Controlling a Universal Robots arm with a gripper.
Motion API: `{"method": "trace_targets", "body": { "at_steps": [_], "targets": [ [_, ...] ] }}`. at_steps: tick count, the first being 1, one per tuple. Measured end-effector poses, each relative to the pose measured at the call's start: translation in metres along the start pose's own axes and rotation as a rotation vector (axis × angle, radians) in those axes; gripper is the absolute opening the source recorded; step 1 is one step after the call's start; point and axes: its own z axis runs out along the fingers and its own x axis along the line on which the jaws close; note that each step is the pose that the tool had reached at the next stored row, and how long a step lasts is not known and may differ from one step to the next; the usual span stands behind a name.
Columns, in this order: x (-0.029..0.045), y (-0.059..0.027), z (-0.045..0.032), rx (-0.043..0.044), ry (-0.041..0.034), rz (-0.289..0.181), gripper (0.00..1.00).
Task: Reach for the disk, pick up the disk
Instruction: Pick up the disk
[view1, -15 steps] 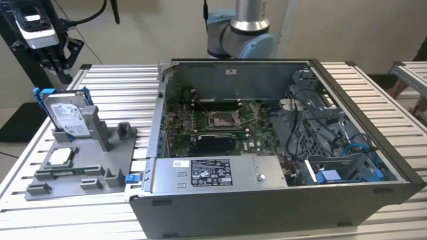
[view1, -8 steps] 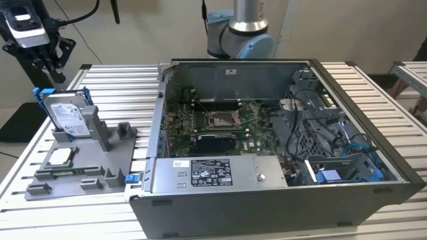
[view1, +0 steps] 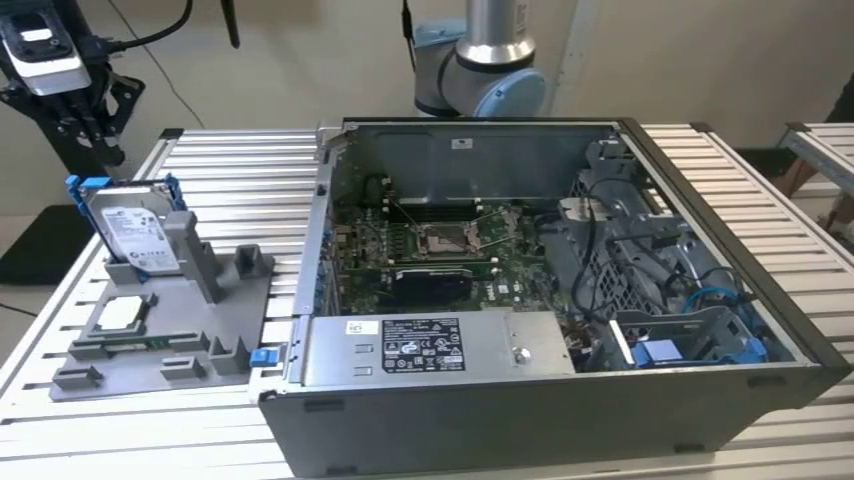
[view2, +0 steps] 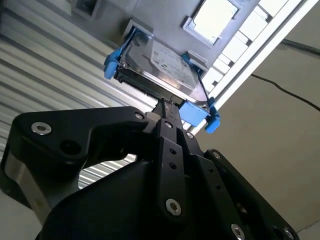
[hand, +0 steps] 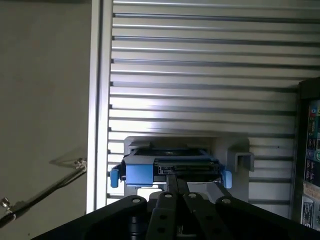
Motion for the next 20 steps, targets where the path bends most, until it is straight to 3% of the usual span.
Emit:
{"method": "trace_targets", "body": {
  "at_steps": [5, 16, 20],
  "targets": [
    [0.0027, 0.0008, 0.0002, 0.0, 0.0, 0.0, 0.0],
    [0.0237, 0.0018, 0.0011, 0.0, 0.0, 0.0, 0.0],
    [0.0268, 0.0011, 0.0012, 0.0, 0.0, 0.0, 0.0]
  ]
}}
